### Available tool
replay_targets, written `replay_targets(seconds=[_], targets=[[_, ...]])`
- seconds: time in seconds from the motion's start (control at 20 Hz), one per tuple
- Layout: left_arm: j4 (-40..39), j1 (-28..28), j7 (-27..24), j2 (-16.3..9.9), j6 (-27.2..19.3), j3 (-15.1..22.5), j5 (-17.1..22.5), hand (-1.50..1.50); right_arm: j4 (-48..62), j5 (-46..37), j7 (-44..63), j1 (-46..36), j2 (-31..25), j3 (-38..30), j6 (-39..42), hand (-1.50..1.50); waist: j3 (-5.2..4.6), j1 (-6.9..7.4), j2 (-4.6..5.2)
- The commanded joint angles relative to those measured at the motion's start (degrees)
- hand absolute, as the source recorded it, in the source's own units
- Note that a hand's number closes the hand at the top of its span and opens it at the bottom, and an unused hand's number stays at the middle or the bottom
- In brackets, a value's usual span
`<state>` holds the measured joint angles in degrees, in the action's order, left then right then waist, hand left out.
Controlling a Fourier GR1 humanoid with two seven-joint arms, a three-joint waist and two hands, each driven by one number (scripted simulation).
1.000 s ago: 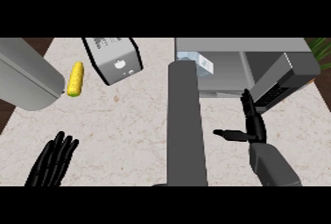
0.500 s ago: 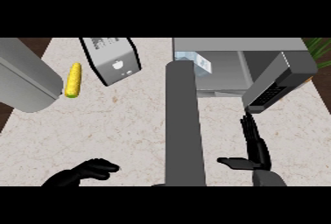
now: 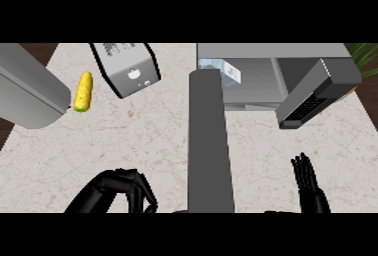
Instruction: Pick up the milk, place it into the microwave and close the microwave
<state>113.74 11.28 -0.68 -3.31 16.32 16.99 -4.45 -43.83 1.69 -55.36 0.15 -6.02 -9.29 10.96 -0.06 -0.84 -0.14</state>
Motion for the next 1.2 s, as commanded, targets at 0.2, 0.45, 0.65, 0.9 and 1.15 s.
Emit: replay_targets(seconds=[0.2,0.45,0.65,0.9,1.15], targets=[[-11.1,-10.7,3.9,1.6,3.5,6.3,-4.0,1.50,-10.7,2.7,0.8,8.2,-3.3,1.1,5.4,-1.50,0.04,-0.02,0.16],[-16.8,-13.2,4.9,3.3,4.3,11.6,-4.4,1.50,-15.2,4.1,-0.9,15.1,-1.6,2.3,5.0,-1.50,0.04,0.28,0.11],[-24.0,-20.7,2.8,3.3,-6.0,19.2,-6.5,1.50,-22.6,5.2,0.3,20.6,-4.5,3.4,7.3,-1.50,0.01,-0.16,0.10],[-32.9,-29.6,4.7,3.3,-18.3,29.9,-3.3,1.50,-27.7,8.4,0.0,22.0,-7.0,4.5,11.6,-1.50,0.01,-2.05,0.19],[-42.0,-35.5,2.2,3.3,-23.7,35.5,4.9,1.50,-36.5,12.1,4.2,22.9,-9.1,6.3,13.9,-1.50,-0.06,-3.58,0.50]])
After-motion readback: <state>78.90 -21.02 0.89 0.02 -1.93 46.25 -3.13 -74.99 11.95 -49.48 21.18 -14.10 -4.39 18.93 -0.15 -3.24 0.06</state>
